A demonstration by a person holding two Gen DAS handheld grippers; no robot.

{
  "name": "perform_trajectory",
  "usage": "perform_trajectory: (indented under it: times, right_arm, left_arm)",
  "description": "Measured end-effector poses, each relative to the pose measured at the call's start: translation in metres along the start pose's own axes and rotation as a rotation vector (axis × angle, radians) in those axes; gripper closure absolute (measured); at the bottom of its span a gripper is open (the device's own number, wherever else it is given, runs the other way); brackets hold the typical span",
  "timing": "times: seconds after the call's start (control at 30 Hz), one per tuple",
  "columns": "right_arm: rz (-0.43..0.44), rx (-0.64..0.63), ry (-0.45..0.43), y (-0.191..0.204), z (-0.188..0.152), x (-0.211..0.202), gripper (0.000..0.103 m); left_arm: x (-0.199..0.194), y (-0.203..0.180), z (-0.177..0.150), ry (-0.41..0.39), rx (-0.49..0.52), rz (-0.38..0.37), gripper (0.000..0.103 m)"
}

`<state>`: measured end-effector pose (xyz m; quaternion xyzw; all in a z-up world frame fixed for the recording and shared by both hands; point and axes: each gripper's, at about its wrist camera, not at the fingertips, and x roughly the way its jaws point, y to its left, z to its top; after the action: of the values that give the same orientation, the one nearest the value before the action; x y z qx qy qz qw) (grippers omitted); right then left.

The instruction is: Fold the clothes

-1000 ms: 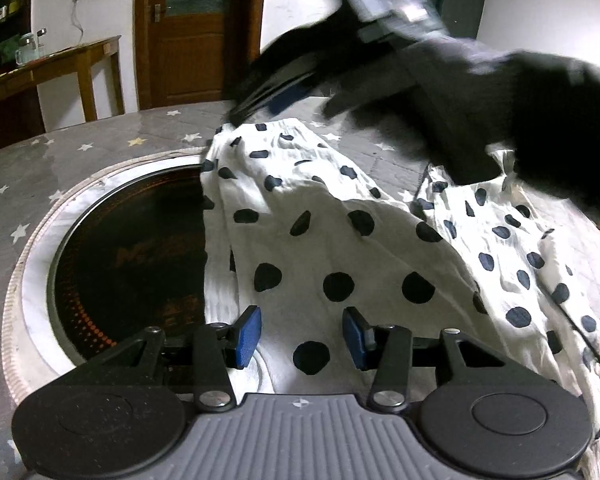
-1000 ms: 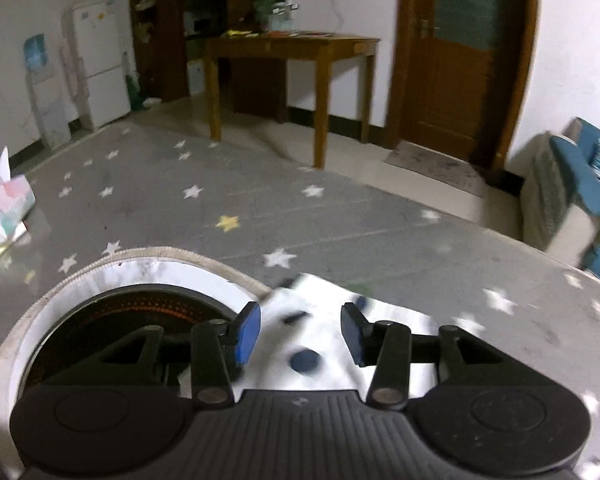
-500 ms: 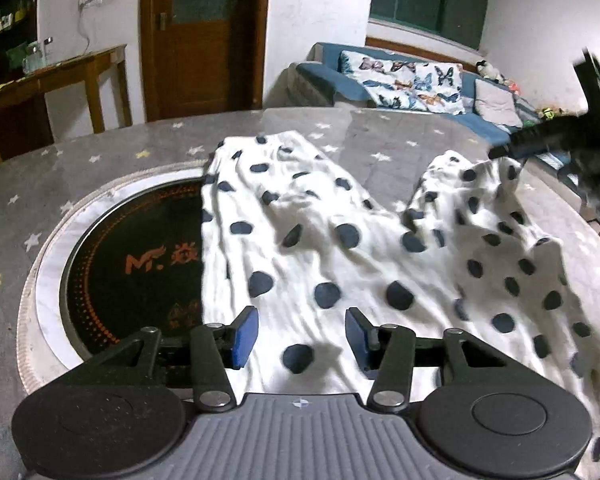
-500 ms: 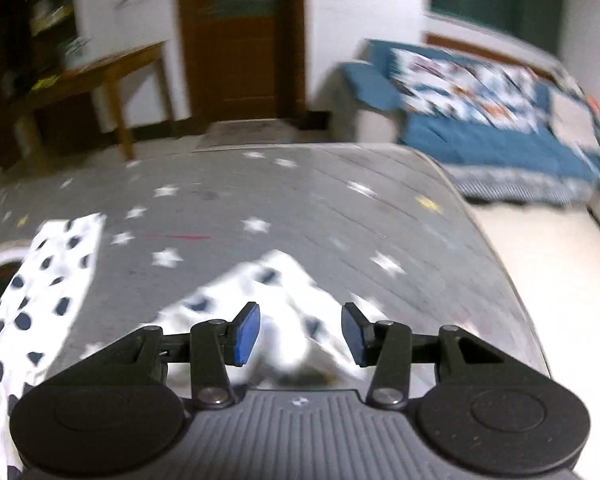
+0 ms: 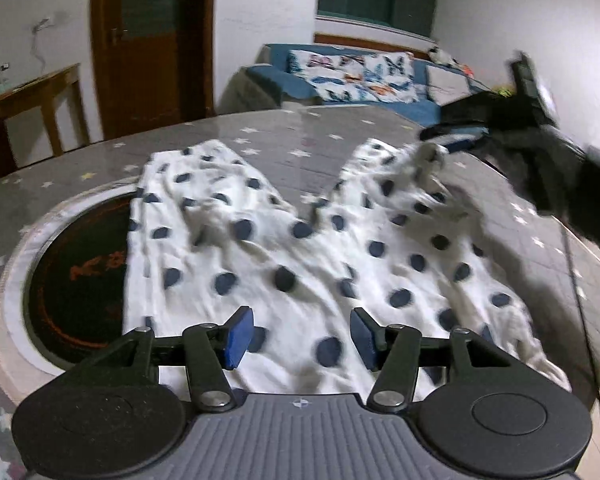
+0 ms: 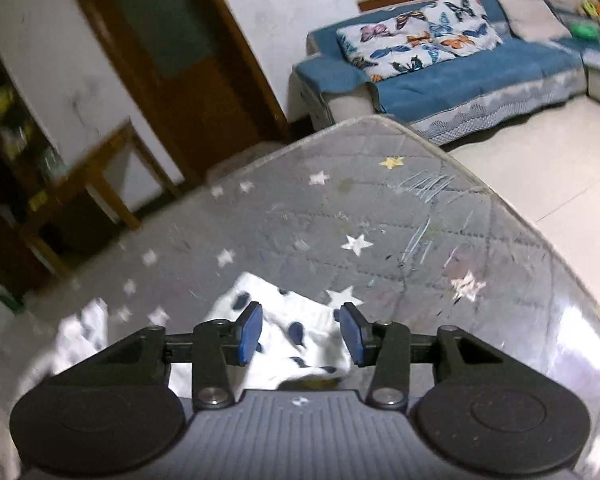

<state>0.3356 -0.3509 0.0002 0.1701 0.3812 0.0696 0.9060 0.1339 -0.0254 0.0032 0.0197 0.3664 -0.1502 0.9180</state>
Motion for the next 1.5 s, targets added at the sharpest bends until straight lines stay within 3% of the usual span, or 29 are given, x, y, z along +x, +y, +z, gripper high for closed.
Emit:
perform_trajectory:
  times: [0.27,0.63,0.73,0.9,1.1,1.4,1.5]
  right_arm:
    - [-0.169,-0.301,0.124,0.045,0.001,0.036,0.06]
    - [-0.267,-0.458,0.06,0.085,0.032,0.1,0.057]
    - [-0.25,-0.458,0.035,0.092,0.039,0.1,0.057]
    - [-0.128,-0.399,0.061,0.086,0.038,0.073,0.057]
    - [-0.119,-0.377,0.13,0.065,0.013,0.07,0.056]
    - [-0.177,-0.392,0.018,0.071,0.021,0.073,0.054]
    - [-0.113,-0.424,0.034,0.08,0.012,0.055,0.054]
  left_arm:
    - [0.01,-0.03,-0.004,0.04,0.047,-0.171,0.046]
    - [0.028,-0.061,-0.012,0.104,0.14,-0.379,0.047]
    - [0.028,-0.063,-0.014,0.105,0.164,-0.394,0.047]
    - [0.027,-0.059,-0.013,0.094,0.15,-0.394,0.046]
    - [0.027,-0.061,-0.013,0.089,0.159,-0.412,0.046]
    - [0.02,-0.061,-0.016,0.09,0.16,-0.413,0.045]
    - [0.013,-0.05,-0.015,0.064,0.135,-0.382,0.045]
